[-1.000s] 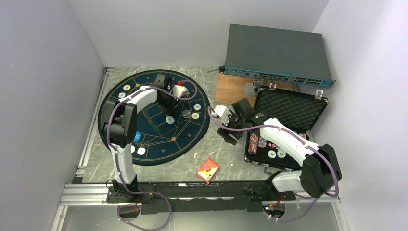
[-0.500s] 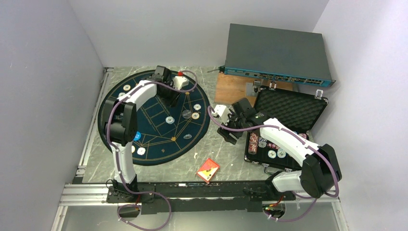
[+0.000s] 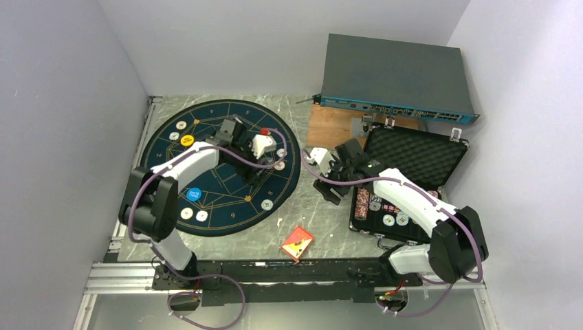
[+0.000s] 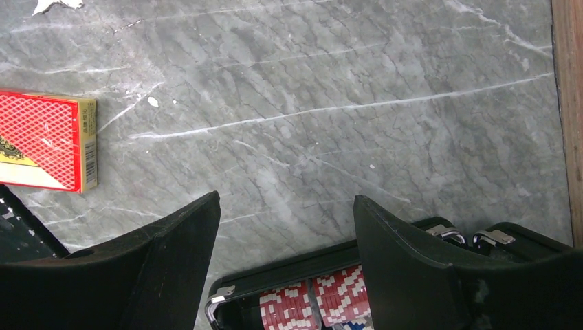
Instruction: Distribute texas hold em gaming equipment
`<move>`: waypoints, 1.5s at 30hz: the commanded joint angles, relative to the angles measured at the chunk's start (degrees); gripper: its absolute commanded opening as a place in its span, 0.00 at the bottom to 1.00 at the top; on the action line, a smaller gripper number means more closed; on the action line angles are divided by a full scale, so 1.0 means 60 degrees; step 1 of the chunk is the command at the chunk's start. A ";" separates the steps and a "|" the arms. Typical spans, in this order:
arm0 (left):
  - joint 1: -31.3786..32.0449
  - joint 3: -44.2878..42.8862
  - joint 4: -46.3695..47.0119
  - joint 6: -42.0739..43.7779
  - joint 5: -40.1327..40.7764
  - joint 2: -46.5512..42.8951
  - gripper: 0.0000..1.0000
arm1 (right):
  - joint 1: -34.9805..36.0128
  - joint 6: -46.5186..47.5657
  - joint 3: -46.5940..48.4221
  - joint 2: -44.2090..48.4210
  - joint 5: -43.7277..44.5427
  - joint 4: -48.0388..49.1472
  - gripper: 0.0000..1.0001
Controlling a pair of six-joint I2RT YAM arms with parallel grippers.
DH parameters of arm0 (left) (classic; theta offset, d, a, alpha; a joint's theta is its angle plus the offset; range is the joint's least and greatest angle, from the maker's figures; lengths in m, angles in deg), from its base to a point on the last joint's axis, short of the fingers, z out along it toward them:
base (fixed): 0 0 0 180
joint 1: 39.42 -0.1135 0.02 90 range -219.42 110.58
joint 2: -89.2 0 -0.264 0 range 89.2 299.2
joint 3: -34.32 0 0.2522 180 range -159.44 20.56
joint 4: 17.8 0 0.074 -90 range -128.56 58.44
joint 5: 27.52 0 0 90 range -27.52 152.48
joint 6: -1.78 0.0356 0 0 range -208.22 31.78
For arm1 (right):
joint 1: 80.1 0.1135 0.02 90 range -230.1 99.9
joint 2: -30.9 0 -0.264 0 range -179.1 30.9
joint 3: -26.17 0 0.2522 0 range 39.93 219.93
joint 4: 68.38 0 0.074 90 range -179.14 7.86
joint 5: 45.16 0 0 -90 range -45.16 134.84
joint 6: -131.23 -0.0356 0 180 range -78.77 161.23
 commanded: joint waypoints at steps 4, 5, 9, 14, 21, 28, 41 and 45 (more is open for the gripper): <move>0.1581 0.1152 0.0916 0.0357 0.0274 -0.0610 0.87 | -0.0357 -0.0081 0.0004 0.0447 -0.0204 0.0168 0.74; 0.1727 0.1203 0.0997 0.0266 0.0419 -0.0561 0.87 | -0.0414 -0.0080 0.0001 0.0491 -0.0231 0.0159 0.74; 0.2400 0.1337 0.1115 0.0100 0.1173 -0.0330 0.87 | -0.0596 -0.0070 -0.0014 0.0570 -0.0321 0.0126 0.74; 0.2761 0.1442 0.0973 0.0076 0.1769 -0.0052 0.86 | -0.0702 -0.0064 -0.0006 0.0631 -0.0375 0.0114 0.75; 0.3179 0.1512 0.0661 0.0163 0.2116 0.0179 0.82 | -0.0772 -0.0055 -0.0013 0.0688 -0.0439 0.0092 0.75; 0.3407 0.1657 0.0591 0.0129 0.2434 0.0468 0.71 | -0.0807 -0.0055 -0.0014 0.0730 -0.0464 0.0081 0.75; 0.2825 0.0844 -0.0197 0.0159 0.1840 0.0592 0.21 | -0.0821 -0.0024 -0.0051 0.0769 -0.0389 0.0121 0.74; 0.2229 0.0232 -0.0527 0.0110 0.1098 0.0630 0.06 | -0.0837 -0.0029 -0.0045 0.0772 -0.0377 0.0122 0.74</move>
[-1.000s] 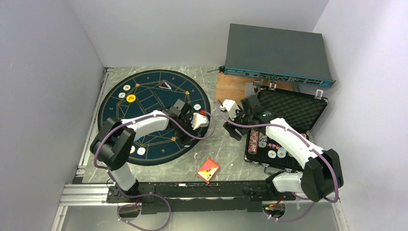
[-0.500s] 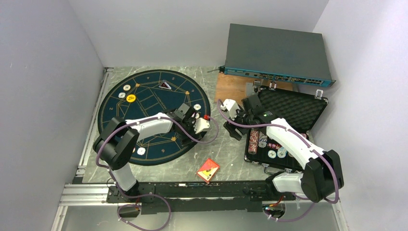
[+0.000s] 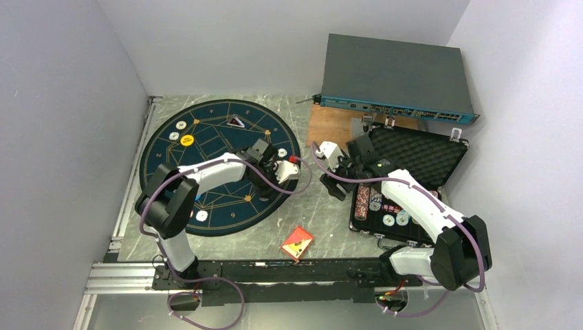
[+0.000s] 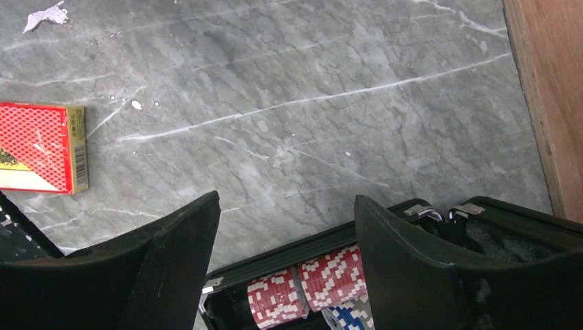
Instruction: Distribute texas hold em gaming equipment
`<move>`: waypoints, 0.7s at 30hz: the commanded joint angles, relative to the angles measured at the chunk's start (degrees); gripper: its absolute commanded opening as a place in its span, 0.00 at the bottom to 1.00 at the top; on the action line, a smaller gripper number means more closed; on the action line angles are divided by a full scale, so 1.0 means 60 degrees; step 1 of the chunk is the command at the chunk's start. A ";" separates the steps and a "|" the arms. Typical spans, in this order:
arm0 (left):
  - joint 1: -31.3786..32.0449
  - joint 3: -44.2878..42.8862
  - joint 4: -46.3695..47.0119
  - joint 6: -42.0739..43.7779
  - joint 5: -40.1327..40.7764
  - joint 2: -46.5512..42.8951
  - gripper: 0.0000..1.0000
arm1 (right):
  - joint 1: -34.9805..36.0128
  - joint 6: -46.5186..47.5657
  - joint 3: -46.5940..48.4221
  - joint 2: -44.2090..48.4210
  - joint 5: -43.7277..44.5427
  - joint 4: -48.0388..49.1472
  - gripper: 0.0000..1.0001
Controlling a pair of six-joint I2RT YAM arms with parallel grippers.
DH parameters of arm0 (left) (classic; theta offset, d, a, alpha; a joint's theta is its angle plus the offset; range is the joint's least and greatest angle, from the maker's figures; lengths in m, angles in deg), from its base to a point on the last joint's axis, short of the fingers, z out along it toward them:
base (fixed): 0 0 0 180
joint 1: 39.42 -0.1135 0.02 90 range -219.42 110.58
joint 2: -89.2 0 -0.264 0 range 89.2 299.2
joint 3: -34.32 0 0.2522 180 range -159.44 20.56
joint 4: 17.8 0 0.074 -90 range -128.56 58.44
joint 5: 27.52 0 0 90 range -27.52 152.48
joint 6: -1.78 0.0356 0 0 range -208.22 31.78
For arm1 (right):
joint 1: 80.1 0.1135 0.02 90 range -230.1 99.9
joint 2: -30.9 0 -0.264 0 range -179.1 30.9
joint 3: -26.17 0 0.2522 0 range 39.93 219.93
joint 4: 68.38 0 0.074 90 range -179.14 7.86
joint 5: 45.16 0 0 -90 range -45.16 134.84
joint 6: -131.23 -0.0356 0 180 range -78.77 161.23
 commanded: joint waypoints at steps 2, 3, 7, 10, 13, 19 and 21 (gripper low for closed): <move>-0.1125 -0.0749 -0.0729 -0.0078 -0.1120 0.0288 0.01 | -0.0060 -0.0008 -0.0052 0.0289 -0.0057 0.0164 0.74; -0.1327 -0.0992 -0.0760 -0.0252 -0.1442 0.0336 0.00 | -0.0060 -0.0001 -0.0054 0.0289 -0.0042 0.0172 0.74; -0.2157 -0.1673 -0.0653 -0.1048 -0.2957 0.0619 0.00 | -0.0075 -0.0006 -0.0053 0.0277 0.0005 0.0198 0.74; -0.2764 -0.2127 0.0088 -0.2076 -0.4055 0.0791 0.00 | -0.0075 -0.0037 -0.0069 0.0311 0.0078 0.0270 0.74; -0.3141 -0.2597 0.1259 -0.3421 -0.4771 0.1074 0.00 | -0.0089 -0.0029 -0.0110 0.0360 0.0141 0.0344 0.74; -0.3240 -0.3849 0.3581 -0.6301 -0.4775 0.2366 0.00 | -0.0127 -0.0044 -0.0164 0.0404 0.0195 0.0409 0.74; -0.3204 -0.4336 0.4134 -0.7096 -0.4137 0.2921 0.00 | -0.0145 -0.0048 -0.0183 0.0395 0.0222 0.0418 0.74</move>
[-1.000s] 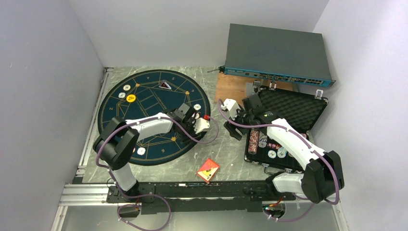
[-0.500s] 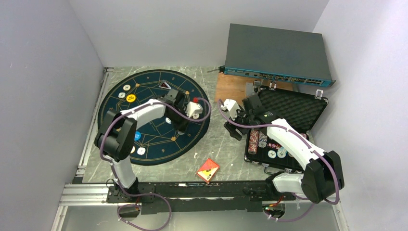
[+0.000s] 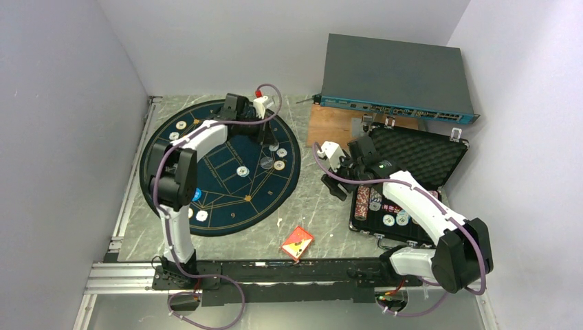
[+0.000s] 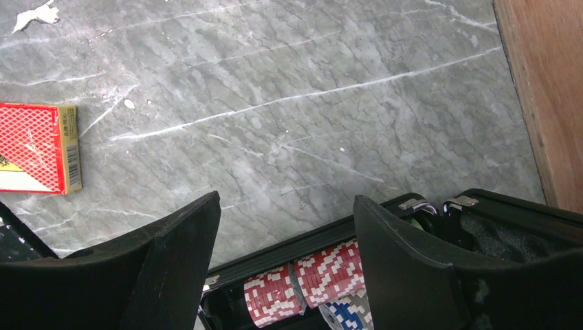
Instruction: Distribute texas hold em gaming equipment
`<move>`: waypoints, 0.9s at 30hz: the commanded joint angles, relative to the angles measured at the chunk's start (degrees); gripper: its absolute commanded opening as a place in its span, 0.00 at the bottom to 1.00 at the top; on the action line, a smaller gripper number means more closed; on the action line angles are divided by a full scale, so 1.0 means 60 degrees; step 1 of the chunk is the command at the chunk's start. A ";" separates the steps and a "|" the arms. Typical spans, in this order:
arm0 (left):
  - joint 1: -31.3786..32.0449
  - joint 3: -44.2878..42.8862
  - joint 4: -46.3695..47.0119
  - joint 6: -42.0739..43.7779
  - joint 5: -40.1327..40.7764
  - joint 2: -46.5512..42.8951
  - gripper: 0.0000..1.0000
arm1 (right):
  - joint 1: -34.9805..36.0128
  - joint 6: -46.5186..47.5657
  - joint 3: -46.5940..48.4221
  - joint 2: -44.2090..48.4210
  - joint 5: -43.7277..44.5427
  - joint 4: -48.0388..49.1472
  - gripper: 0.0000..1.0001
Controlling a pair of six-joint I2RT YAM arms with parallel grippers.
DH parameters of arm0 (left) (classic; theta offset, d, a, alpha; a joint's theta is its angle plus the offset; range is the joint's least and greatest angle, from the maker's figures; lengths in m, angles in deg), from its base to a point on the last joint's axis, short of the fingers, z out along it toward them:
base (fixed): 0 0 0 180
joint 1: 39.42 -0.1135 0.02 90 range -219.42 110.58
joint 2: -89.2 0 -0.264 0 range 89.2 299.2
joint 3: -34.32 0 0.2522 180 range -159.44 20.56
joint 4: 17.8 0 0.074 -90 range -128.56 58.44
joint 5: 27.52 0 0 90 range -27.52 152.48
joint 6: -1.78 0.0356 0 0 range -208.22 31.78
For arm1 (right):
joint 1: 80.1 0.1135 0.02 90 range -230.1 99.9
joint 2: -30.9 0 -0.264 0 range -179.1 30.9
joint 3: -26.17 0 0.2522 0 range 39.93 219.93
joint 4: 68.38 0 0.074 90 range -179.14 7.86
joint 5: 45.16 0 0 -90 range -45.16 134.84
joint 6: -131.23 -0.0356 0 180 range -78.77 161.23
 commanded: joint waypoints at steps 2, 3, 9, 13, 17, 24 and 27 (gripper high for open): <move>0.0115 -0.1765 0.1676 -0.2614 0.0422 0.1440 0.00 | -0.0089 -0.0033 -0.0062 0.0189 0.0117 0.0360 0.74; 0.0109 -0.1942 0.1812 -0.2843 0.0563 0.1744 0.00 | -0.0090 -0.0026 -0.0061 0.0177 0.0097 0.0349 0.74; 0.0229 -0.2921 0.1751 -0.3307 0.1431 0.2864 0.00 | -0.0105 -0.0034 -0.0033 0.0015 0.0073 0.0316 0.74; 0.0263 -0.3501 0.1430 -0.3466 0.1506 0.3554 0.00 | -0.0117 -0.0025 -0.0033 -0.0021 0.0061 0.0301 0.74; 0.0270 -0.4204 0.0928 -0.3506 0.1654 0.4156 0.00 | -0.0119 -0.0025 -0.0012 -0.0077 0.0039 0.0272 0.74; 0.0234 -0.4361 0.0362 -0.3217 0.1975 0.3933 0.52 | -0.0130 -0.0049 -0.0004 -0.0112 0.0046 0.0232 0.74; 0.0234 -0.3929 -0.0094 -0.2559 0.2719 0.2950 0.78 | -0.0134 -0.0042 0.0011 -0.0079 0.0011 0.0229 0.74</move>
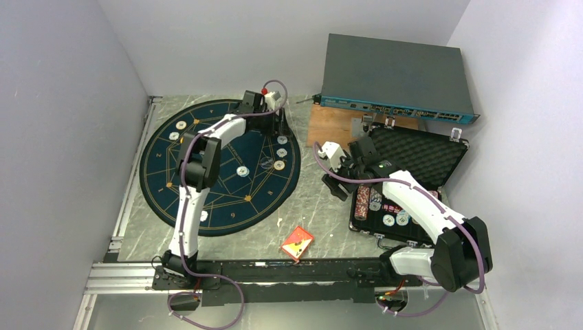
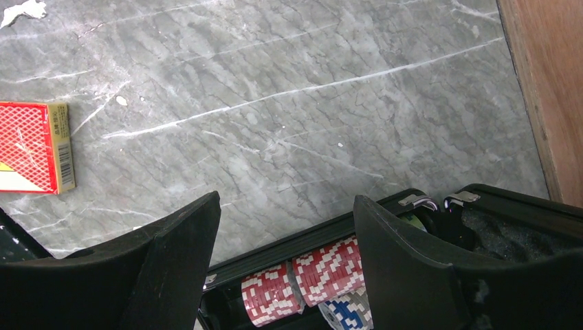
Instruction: Distribute texas hold em gaming equipment
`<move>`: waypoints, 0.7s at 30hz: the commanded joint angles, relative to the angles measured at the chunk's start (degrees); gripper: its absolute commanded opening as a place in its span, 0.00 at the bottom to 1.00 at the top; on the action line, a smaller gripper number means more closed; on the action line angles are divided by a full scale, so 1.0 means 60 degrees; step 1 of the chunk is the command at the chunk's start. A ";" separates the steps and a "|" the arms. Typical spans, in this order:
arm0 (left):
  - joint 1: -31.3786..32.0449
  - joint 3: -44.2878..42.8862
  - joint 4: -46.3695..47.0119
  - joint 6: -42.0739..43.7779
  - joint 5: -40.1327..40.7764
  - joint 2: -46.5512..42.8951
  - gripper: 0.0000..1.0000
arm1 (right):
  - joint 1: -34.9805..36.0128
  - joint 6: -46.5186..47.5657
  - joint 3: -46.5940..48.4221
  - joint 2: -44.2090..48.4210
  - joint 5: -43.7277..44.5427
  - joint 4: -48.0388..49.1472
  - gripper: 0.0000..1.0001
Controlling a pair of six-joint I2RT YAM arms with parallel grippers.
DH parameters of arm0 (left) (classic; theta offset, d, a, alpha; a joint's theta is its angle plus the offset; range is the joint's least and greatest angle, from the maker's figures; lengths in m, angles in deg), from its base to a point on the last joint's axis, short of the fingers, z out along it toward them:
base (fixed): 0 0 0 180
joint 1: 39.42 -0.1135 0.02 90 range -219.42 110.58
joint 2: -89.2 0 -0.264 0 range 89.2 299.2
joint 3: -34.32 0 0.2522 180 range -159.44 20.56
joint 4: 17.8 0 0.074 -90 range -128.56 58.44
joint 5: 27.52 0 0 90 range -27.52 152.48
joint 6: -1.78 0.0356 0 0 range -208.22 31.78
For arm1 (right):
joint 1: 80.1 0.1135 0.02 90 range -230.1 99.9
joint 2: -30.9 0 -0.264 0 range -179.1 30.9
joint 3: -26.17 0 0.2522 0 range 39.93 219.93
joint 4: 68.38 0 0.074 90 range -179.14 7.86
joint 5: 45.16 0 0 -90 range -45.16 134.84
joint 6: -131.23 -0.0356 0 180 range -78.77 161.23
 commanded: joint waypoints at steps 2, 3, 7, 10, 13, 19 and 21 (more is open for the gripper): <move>-0.0003 0.0550 -0.1022 0.1340 0.1507 -0.2070 0.85 | -0.0054 -0.0025 0.0054 0.0022 -0.0030 0.0217 0.74; -0.0003 0.0764 -0.1155 0.1743 0.1700 -0.2527 0.87 | -0.0052 -0.0009 0.0049 0.0036 -0.0026 0.0231 0.74; -0.0018 0.2246 -0.1550 0.3277 0.2439 -0.4379 1.00 | -0.0050 0.0036 0.0043 0.0036 -0.0023 0.0216 0.74; -0.0018 0.3161 -0.2386 0.4928 0.2670 -0.5577 1.00 | -0.0050 0.0048 0.0066 0.0099 -0.0044 0.0182 0.74; 0.0009 0.4089 -0.3414 0.6255 0.2987 -0.6544 1.00 | -0.0040 0.0013 0.0071 0.0174 -0.0088 0.0146 0.74; 0.0126 0.6062 -0.3929 0.7466 0.3614 -0.7234 0.95 | -0.0039 0.0019 0.0094 0.0159 -0.0176 0.0073 0.74; 0.0128 0.6445 -0.3835 0.7555 0.3691 -0.7118 0.86 | -0.0039 0.0006 0.0094 0.0149 -0.0194 0.0060 0.74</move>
